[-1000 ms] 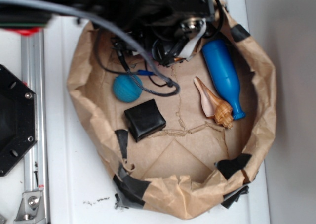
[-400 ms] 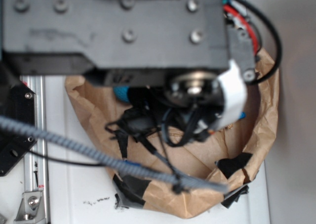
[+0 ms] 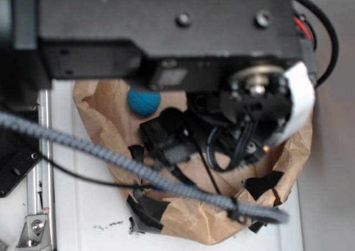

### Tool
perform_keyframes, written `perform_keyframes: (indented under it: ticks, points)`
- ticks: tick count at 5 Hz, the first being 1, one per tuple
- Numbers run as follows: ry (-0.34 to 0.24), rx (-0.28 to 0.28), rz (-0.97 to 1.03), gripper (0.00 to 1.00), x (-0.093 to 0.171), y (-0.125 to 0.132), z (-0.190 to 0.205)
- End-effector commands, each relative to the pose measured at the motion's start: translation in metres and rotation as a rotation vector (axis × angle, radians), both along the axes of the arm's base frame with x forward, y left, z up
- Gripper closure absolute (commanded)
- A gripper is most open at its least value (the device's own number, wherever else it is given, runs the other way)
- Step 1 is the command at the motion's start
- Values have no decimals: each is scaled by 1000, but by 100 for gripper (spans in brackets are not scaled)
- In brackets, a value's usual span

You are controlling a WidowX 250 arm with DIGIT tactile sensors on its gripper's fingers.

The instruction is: Grab the red paper.

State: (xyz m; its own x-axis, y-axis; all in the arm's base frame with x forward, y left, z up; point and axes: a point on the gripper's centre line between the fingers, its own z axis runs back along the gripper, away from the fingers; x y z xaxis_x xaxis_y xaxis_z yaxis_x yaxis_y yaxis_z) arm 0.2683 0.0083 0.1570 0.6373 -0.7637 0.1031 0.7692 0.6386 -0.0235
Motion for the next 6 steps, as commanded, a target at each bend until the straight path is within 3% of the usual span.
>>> perform_keyframes:
  ticks: [1, 3, 5, 6]
  points:
    - [-101, 162, -234, 0, -6, 58, -12]
    - [-89, 280, -320, 0, -17, 68, -40]
    - [-25, 362, -344, 0, -21, 87, -68]
    - [-44, 367, -328, 0, -11, 86, -79]
